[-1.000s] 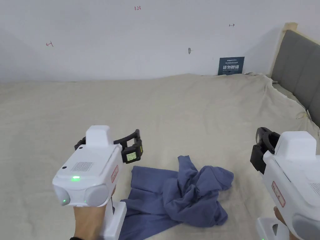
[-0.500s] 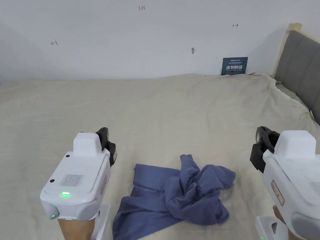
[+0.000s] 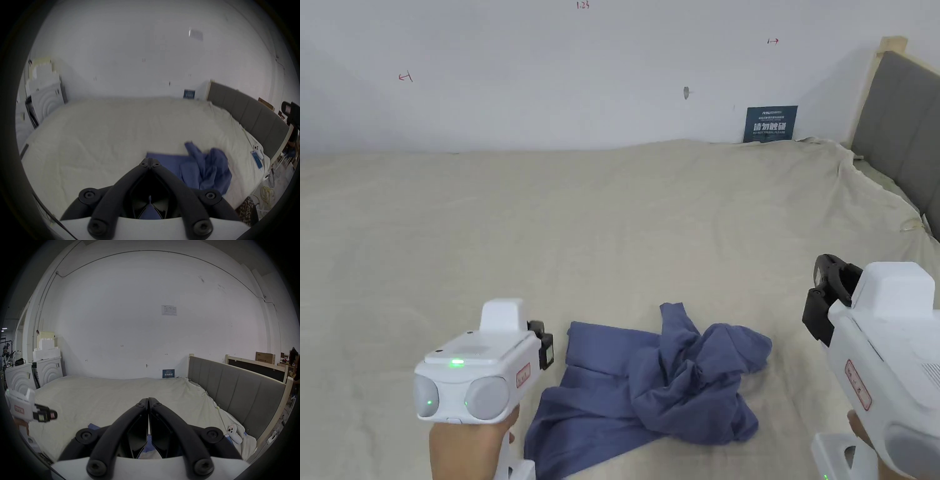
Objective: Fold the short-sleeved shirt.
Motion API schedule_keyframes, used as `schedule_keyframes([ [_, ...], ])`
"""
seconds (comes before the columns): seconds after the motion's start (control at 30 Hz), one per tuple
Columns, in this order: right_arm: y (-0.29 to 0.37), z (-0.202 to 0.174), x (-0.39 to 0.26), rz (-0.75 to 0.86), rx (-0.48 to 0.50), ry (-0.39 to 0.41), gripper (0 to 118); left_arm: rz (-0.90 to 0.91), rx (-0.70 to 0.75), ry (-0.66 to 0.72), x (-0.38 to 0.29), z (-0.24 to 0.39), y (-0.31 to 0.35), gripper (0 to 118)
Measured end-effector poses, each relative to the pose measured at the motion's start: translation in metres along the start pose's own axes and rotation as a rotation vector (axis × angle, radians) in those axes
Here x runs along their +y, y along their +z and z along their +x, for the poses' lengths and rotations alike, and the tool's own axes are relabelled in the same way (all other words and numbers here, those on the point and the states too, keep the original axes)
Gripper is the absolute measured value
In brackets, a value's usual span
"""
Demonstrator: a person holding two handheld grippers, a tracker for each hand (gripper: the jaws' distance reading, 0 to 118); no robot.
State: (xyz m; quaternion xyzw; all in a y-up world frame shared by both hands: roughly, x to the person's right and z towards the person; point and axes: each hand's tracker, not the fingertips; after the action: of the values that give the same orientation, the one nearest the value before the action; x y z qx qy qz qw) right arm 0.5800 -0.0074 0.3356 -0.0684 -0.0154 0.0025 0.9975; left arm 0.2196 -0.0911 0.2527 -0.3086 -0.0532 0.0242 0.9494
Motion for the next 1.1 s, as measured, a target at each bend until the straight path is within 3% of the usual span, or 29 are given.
schedule_keyframes([
  [0.27,-0.005,0.001,-0.008,-0.03,-0.003,0.0,0,-0.277,-0.002,0.061,-0.069,-0.001,-0.035,0],
  [0.3,-0.005,0.001,-0.009,-0.034,-0.001,0.003,0,-0.302,0.009,0.073,-0.076,-0.002,-0.037,5],
  [0.37,-0.006,0.001,-0.012,-0.045,0.003,0.006,0,-0.332,0.029,0.096,-0.086,-0.003,-0.04,25],
  [0.43,-0.007,0.001,-0.015,-0.052,0.005,0.006,0,-0.354,0.037,0.111,-0.095,-0.006,-0.044,71],
  [0.47,-0.007,0.001,-0.017,-0.056,0.004,0.005,0,-0.371,0.049,0.115,-0.098,-0.006,-0.046,85],
  [0.5,-0.008,0.002,-0.018,-0.061,0.006,0.002,0,-0.395,0.06,0.117,-0.1,-0.006,-0.048,95],
  [0.53,-0.008,0.002,-0.019,-0.065,0.006,0.001,0,-0.406,0.068,0.117,-0.102,-0.005,-0.048,96],
  [0.63,-0.009,0.002,-0.022,-0.076,0.007,0.0,0,-0.461,0.078,0.114,-0.108,-0.006,-0.057,94],
  [0.7,-0.009,0.002,-0.023,-0.082,0.009,-0.001,0,-0.481,0.1,0.131,-0.115,-0.008,-0.064,75],
  [0.87,-0.011,0.003,-0.026,-0.094,0.01,0.004,0,-0.45,0.135,0.061,-0.118,-0.003,-0.062,60],
  [0.9,-0.012,0.004,-0.027,-0.098,0.01,0.003,0,-0.435,0.126,0.019,-0.117,-0.001,-0.06,42],
  [1.0,-0.018,0.006,-0.03,-0.112,0.008,-0.003,0,-0.418,0.058,0.006,-0.117,0.0,-0.058,7],
  [1.1,-0.026,0.008,-0.034,-0.135,0.007,-0.016,0,-0.391,0.042,0.043,-0.113,-0.006,-0.057,2],
])
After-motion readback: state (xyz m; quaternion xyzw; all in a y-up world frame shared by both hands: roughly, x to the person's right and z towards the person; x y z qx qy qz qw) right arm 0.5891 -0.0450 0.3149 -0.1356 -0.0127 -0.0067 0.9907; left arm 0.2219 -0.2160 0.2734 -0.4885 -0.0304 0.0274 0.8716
